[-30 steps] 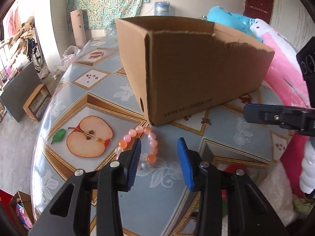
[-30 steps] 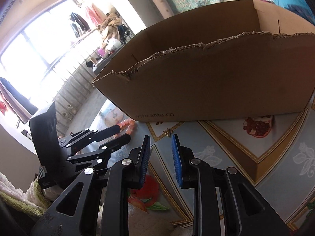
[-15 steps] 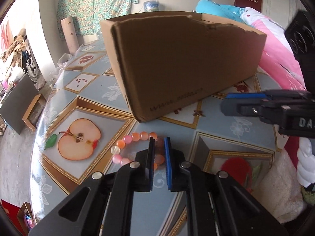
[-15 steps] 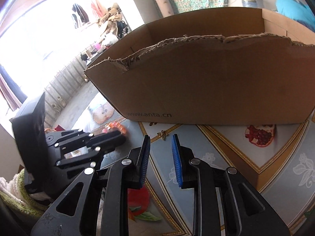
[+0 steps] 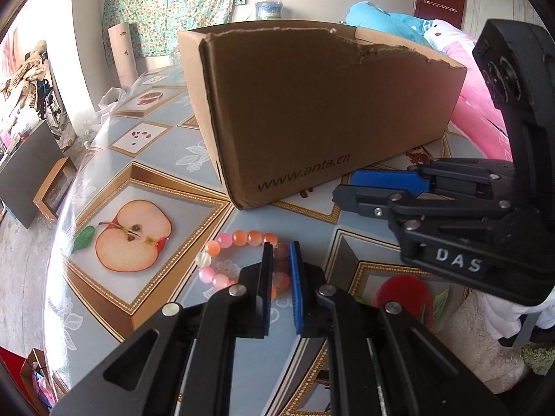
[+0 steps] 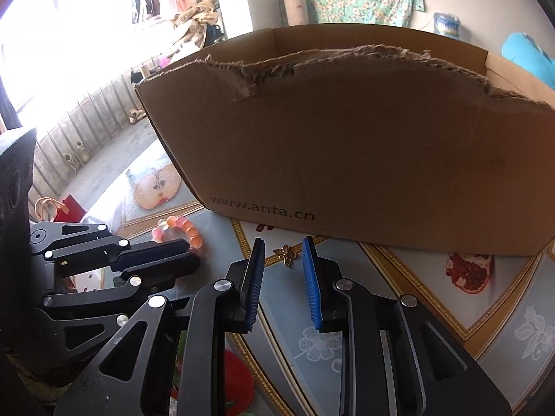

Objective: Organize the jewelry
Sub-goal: 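Lower the left tool onto the pink bead bracelet while the right tool grasps a small gold charm, then lift the bracelet and charm and carry them over the box with both tools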

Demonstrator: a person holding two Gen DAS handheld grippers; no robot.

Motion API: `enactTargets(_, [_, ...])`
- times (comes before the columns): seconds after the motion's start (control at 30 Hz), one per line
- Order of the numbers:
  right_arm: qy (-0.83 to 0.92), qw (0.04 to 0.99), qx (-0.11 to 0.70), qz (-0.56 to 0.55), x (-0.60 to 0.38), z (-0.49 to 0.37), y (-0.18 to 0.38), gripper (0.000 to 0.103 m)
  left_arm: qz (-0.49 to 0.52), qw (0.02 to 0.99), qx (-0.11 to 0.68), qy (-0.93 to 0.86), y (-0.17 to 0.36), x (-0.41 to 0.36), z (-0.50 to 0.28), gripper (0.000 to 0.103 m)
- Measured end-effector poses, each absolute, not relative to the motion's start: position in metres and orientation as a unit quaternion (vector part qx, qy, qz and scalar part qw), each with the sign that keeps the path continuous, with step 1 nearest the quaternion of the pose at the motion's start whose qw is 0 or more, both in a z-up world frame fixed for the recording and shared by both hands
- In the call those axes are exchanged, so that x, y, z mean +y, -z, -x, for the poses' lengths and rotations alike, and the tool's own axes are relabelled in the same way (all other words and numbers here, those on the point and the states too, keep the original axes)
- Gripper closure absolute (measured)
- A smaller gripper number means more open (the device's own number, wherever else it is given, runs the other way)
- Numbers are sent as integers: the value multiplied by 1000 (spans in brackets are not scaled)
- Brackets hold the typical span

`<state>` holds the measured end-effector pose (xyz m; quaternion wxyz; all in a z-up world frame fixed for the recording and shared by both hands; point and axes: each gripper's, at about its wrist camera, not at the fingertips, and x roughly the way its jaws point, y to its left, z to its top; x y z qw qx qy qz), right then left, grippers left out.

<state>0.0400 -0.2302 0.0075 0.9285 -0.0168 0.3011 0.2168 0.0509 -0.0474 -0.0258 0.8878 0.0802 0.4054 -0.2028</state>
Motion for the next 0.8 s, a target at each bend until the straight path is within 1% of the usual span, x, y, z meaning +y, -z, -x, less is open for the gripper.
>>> enactTargets(0.13, [-206,932,294,53,-226,-37,-8,84,-79,888,404,205,26,-46,-51,94])
enactTargets(0.2, [-202,932,289,79,-223,-34,-9,88,-79,888,404,206,26,-45,-51,94])
enactTargets(0.37, [-215,926,293,98,-222,-34,-11,97,-79,888,404,207,26,-44,-51,94])
enactTargets(0.8, [-224,925,300,65,-224,-44,-16,98,-78,889,401,208,25,-42,-51,94])
